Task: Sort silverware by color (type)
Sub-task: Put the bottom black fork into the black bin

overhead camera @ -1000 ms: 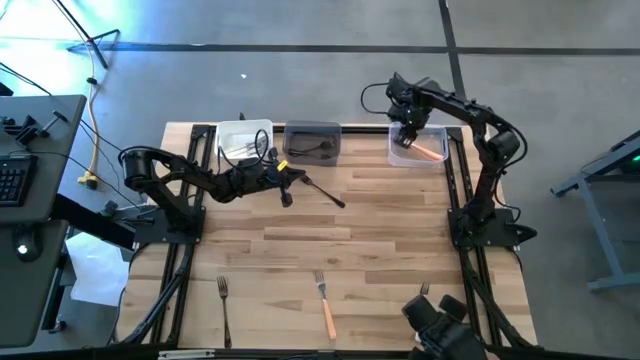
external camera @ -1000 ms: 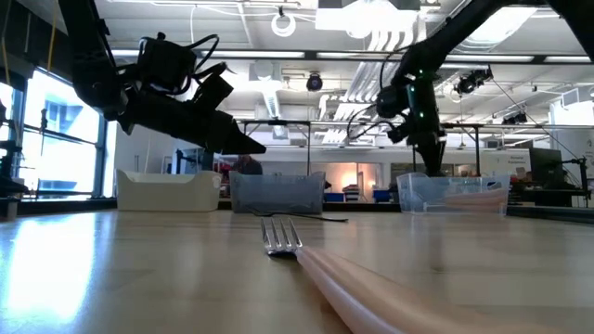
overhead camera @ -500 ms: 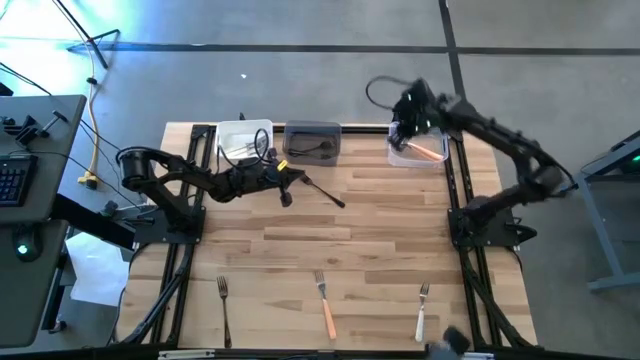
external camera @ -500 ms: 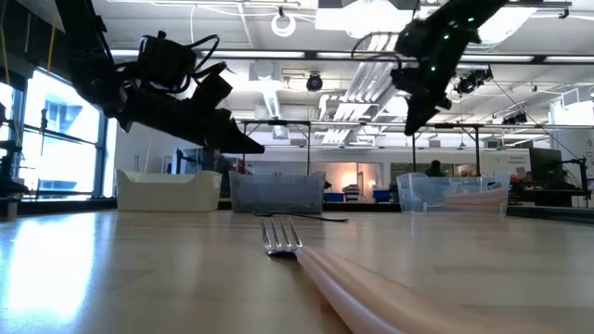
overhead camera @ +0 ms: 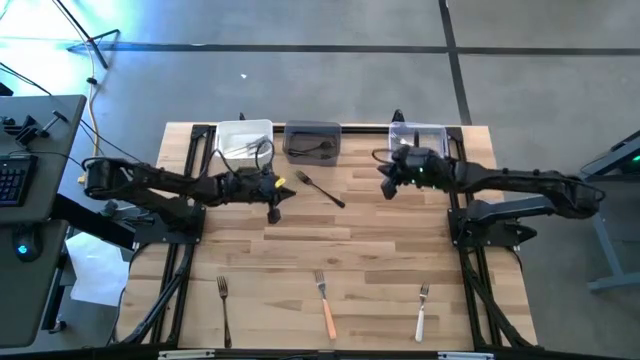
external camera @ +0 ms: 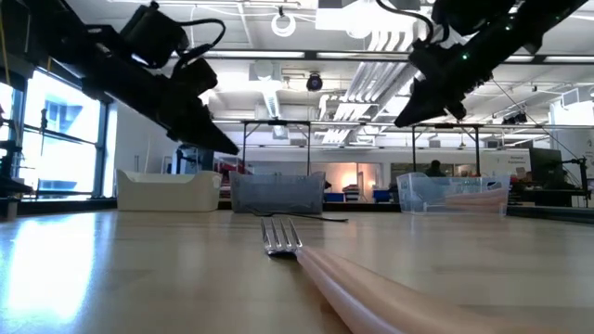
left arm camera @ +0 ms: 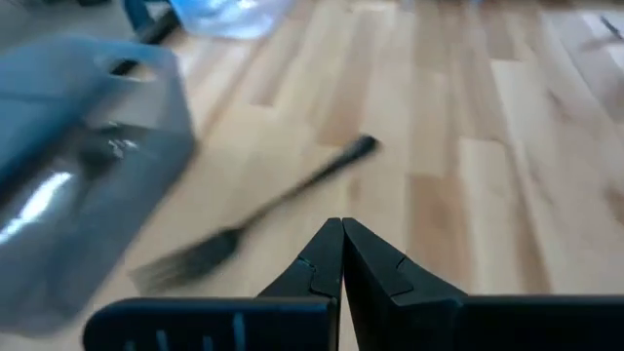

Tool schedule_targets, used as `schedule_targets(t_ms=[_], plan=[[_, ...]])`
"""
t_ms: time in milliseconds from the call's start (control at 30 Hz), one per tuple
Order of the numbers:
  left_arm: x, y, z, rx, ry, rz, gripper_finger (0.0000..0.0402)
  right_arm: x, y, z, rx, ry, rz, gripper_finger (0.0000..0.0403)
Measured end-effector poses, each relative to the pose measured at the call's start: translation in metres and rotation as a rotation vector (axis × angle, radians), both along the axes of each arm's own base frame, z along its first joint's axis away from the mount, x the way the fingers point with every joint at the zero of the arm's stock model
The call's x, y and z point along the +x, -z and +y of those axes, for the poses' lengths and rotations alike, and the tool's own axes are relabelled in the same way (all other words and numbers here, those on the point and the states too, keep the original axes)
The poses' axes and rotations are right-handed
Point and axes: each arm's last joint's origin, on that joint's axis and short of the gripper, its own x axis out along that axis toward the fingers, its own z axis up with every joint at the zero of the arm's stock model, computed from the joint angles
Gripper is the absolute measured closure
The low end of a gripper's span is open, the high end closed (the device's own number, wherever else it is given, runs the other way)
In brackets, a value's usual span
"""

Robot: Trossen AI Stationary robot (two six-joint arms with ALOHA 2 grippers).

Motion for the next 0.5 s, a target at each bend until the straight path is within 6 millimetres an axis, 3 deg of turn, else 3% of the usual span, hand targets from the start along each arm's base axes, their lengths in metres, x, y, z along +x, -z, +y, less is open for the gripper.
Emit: schedule_targets(t_ms=[233,500], plan=[[-0.014,-0.009,-0.032,-0.145,-0.054,0.207,0.0401,0.012,0.009,0.013,-0.155,0.010,-0.098,0.0403],[-0.029,-0.038,-0.067,-0.370,-0.231,0.523,0.0401,0.023,0.003,-0.026,-0.275,-0.180,-0.383,0.0403]])
